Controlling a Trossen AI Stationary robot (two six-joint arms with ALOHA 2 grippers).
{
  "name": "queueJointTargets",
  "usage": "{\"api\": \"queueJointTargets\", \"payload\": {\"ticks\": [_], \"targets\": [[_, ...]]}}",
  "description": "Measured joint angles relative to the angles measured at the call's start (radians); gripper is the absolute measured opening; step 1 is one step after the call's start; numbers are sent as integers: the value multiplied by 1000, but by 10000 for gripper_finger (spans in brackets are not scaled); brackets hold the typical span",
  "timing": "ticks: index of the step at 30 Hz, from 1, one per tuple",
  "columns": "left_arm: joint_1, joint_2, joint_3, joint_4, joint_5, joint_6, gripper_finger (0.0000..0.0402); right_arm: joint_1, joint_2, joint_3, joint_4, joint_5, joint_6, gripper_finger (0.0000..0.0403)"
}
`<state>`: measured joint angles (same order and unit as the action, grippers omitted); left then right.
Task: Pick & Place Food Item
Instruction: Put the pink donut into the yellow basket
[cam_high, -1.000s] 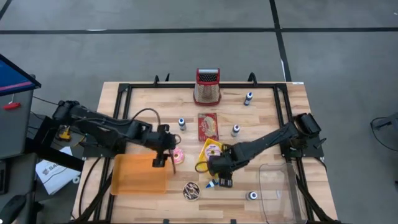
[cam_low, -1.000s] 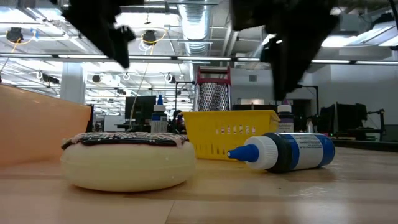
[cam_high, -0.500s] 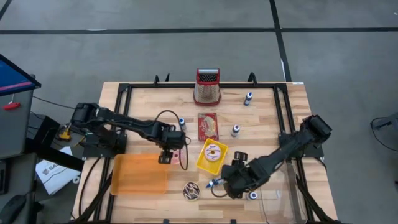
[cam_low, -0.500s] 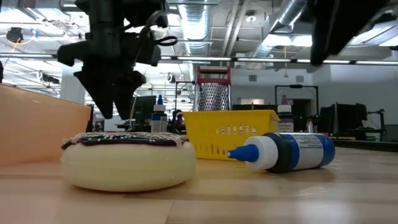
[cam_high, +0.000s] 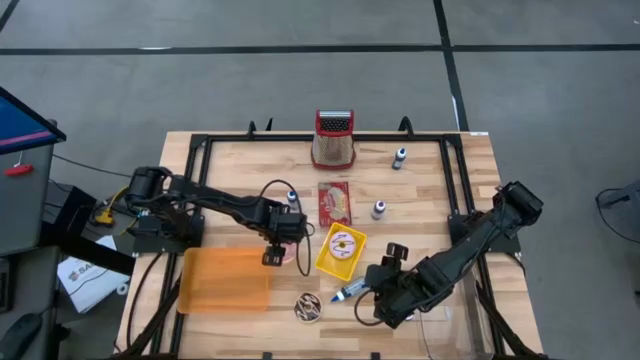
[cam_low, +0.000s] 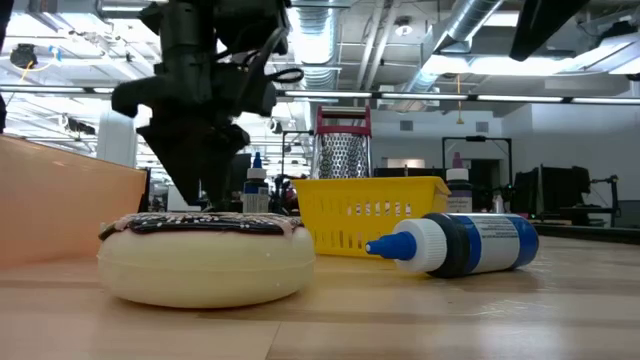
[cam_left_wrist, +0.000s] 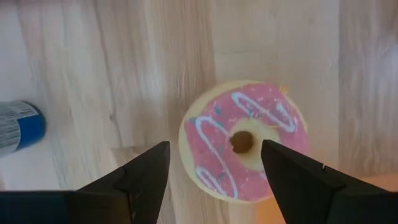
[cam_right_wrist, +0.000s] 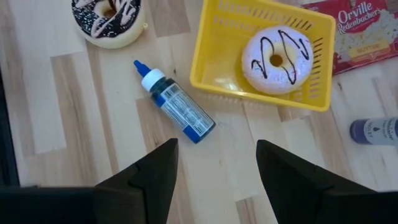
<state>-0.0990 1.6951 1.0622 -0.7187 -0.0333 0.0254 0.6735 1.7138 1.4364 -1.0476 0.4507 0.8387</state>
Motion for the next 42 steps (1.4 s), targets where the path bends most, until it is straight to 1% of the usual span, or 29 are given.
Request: {"api": "queueJointTargets", "payload": {"ticks": [19,31,42], "targets": [[17,26,-1,22,-13,21,250,1,0,0,-18,0,12,210],[16,27,-11,28,3,3,250,2,0,0,-18,-3,21,210],[14,82,-11,38,20,0,250,20,0,0,-31,-3,53,210]]}}
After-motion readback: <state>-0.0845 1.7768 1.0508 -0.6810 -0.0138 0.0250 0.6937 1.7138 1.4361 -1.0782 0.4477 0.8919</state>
